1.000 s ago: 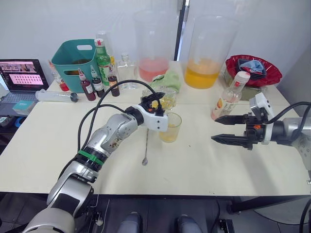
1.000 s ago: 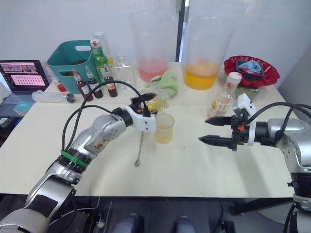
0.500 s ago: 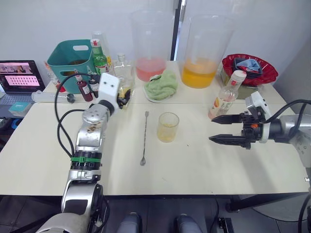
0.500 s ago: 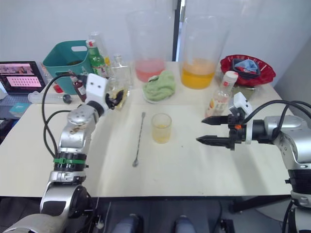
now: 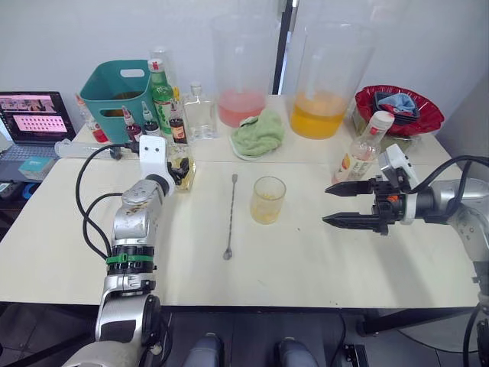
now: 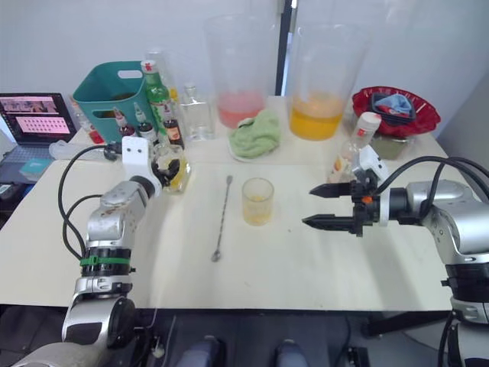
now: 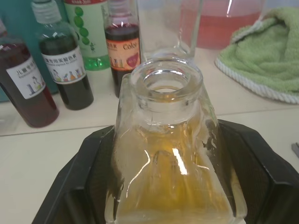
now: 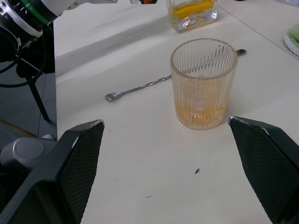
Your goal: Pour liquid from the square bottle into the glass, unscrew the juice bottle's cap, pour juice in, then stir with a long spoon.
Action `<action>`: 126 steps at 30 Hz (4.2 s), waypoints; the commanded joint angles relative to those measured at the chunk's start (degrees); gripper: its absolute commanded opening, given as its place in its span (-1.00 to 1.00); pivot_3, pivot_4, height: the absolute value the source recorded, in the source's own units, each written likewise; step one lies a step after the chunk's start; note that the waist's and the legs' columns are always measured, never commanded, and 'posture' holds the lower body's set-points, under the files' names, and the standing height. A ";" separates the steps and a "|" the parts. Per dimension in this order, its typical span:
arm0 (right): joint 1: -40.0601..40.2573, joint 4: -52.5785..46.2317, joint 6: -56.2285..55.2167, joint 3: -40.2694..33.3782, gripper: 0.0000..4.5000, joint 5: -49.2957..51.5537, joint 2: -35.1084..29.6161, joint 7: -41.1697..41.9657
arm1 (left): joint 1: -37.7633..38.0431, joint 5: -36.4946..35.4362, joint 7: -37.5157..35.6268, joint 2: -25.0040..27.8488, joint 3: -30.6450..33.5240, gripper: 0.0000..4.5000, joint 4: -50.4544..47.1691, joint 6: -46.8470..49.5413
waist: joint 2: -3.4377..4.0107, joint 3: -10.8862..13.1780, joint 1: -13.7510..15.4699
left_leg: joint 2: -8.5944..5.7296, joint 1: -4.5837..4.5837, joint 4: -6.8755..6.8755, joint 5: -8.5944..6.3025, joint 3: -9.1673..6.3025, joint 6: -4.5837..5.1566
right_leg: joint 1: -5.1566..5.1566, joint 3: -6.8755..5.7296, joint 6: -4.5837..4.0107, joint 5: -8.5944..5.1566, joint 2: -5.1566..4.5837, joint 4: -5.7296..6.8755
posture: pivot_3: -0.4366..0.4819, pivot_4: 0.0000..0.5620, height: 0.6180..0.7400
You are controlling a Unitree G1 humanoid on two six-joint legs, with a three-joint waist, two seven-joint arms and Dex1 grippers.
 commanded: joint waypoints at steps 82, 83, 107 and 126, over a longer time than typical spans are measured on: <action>35.73 11.10 -36.24 -26.11 1.00 -1.92 21.73 -19.82 | 32.73 -42.25 -47.14 30.17 14.32 0.99 -28.45 -2.40 | 0.23 -0.13 -1.41 | 0.26 1.81 -0.58 -0.09 -0.01 0.08 | 1.86 0.05 -0.06 -0.11 0.04 -0.96 | -0.05 -0.47 1.00; 36.16 9.64 -36.09 -26.01 1.00 -1.63 22.85 -21.00 | 31.52 -43.10 -47.11 30.48 13.55 0.99 -29.72 -1.47 | 0.24 -0.14 -1.43 | 0.27 1.82 -0.58 -0.11 -0.04 0.09 | 1.86 0.05 -0.06 -0.10 0.07 -0.97 | -0.05 -0.47 1.00; -13.30 44.73 -37.12 -14.54 1.00 -13.11 14.01 -23.70 | 29.78 -50.54 -42.10 33.28 14.03 0.99 -44.63 6.02 | 0.43 -0.06 -1.65 | 0.23 1.76 -0.67 -0.12 0.16 0.12 | 1.79 0.09 -0.07 -0.11 0.15 -1.10 | -0.05 -0.47 1.00; -34.41 71.45 -44.35 -11.34 0.76 -21.59 16.80 -22.90 | 36.28 -45.29 -37.72 31.14 17.45 1.00 -50.46 -0.79 | 0.43 -0.05 -2.69 | 0.21 1.75 -1.26 -0.09 0.18 0.06 | 1.71 0.10 -0.08 -0.10 0.09 -1.48 | -0.05 -0.47 1.00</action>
